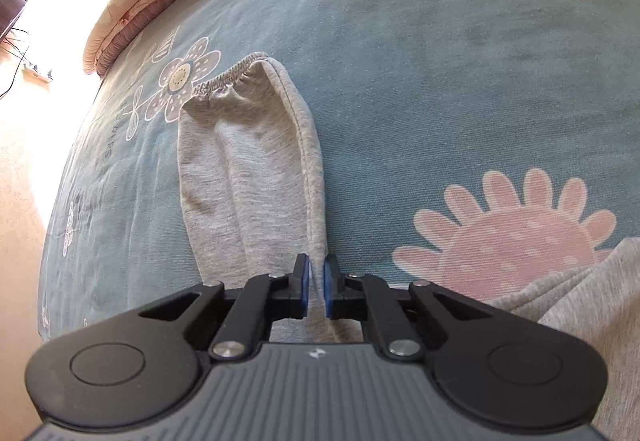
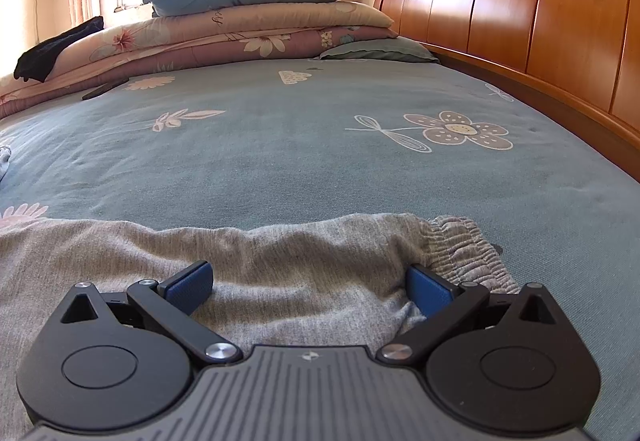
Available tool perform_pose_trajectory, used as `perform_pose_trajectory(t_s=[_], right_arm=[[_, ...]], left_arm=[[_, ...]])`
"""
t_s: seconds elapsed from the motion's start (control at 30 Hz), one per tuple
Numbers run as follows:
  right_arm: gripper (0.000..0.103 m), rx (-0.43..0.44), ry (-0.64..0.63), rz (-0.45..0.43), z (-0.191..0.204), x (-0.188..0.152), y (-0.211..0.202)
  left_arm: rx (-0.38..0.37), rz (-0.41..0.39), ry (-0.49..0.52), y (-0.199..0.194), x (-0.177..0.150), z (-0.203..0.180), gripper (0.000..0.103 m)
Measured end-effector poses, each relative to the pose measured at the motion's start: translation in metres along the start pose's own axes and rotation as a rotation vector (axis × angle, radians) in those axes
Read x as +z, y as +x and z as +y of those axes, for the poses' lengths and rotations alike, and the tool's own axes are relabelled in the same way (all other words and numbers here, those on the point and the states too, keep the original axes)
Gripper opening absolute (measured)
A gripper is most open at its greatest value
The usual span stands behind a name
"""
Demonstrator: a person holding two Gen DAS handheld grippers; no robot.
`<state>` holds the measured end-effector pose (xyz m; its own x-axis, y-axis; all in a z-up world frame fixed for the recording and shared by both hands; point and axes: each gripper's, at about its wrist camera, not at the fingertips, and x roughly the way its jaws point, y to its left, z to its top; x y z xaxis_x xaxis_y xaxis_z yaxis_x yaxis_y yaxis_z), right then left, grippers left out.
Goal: Fold clothes
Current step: 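Move the left gripper to the sweatpants leg cuff and close on it, then open the left gripper off the leg while the right gripper grasps the sweatpants leg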
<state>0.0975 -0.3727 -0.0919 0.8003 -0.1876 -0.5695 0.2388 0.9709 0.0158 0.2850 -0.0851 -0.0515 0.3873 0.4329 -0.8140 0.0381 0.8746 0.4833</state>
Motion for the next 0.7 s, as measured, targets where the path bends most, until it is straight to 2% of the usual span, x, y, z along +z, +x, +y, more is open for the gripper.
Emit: perform_pose_trajectory(t_s=[0.17, 0.43, 0.5, 0.57, 0.63, 0.7], right_arm=[[0.103, -0.003, -0.002, -0.001, 0.001, 0.000, 0.000], [0.103, -0.003, -0.004, -0.002, 0.001, -0.001, 0.000], [0.103, -0.003, -0.004, -0.002, 0.001, -0.001, 0.000], [0.103, -0.005, -0.005, -0.002, 0.001, -0.001, 0.000], [0.103, -0.006, -0.007, -0.003, 0.001, -0.001, 0.000], [0.103, -0.005, -0.008, -0.005, 0.001, -0.001, -0.001]], left_arm=[[-0.014, -0.055, -0.011, -0.023, -0.013, 0.026, 0.003], [0.025, -0.053, -0.059, -0.039, -0.046, 0.078, 0.003], [-0.029, -0.058, -0.107, -0.042, -0.058, 0.092, 0.004], [-0.121, -0.063, -0.152, -0.045, -0.063, 0.099, 0.014], [-0.170, -0.065, -0.158, -0.047, -0.063, 0.094, 0.014], [-0.189, -0.082, -0.117, -0.050, -0.059, 0.081, 0.015]])
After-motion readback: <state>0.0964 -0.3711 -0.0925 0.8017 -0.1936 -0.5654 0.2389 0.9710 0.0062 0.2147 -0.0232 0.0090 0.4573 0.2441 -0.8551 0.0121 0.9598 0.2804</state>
